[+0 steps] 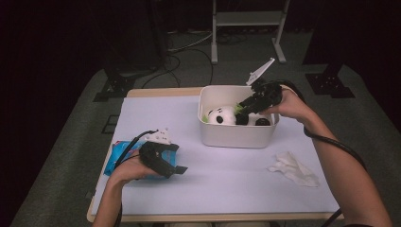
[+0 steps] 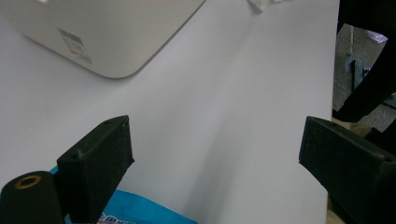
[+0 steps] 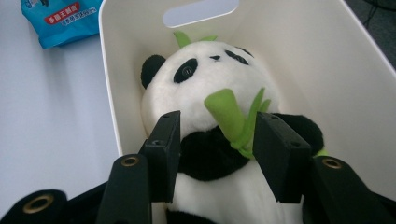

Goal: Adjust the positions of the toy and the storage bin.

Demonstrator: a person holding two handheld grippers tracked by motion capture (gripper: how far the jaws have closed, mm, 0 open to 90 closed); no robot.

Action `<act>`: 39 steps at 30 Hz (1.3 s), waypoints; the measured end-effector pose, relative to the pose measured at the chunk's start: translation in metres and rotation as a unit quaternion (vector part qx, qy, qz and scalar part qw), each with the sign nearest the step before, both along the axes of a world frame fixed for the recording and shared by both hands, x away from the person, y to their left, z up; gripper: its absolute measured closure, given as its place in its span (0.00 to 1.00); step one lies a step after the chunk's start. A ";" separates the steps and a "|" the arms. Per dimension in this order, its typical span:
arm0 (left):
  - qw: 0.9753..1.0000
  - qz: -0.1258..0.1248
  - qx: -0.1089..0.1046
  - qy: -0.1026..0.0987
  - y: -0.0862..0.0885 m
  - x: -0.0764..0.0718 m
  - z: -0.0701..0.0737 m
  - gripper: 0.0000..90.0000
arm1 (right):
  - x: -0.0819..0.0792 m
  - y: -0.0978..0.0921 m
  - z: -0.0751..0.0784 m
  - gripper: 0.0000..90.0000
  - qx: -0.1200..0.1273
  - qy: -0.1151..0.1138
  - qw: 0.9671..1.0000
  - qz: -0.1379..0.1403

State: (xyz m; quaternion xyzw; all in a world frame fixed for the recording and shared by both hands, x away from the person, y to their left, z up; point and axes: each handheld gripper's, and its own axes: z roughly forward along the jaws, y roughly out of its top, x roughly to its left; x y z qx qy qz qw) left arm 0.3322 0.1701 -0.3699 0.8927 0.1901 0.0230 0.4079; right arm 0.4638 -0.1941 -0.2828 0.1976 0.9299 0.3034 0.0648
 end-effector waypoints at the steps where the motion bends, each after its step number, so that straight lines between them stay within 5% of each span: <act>1: 1.000 -0.001 0.002 0.001 0.000 0.000 -0.001 0.10 | -0.002 -0.002 0.001 0.56 0.000 -0.001 1.000 -0.001; 39: 1.000 -0.004 0.002 0.005 -0.003 0.002 -0.006 0.10 | -0.059 -0.055 0.026 0.50 0.043 -0.027 0.998 -0.026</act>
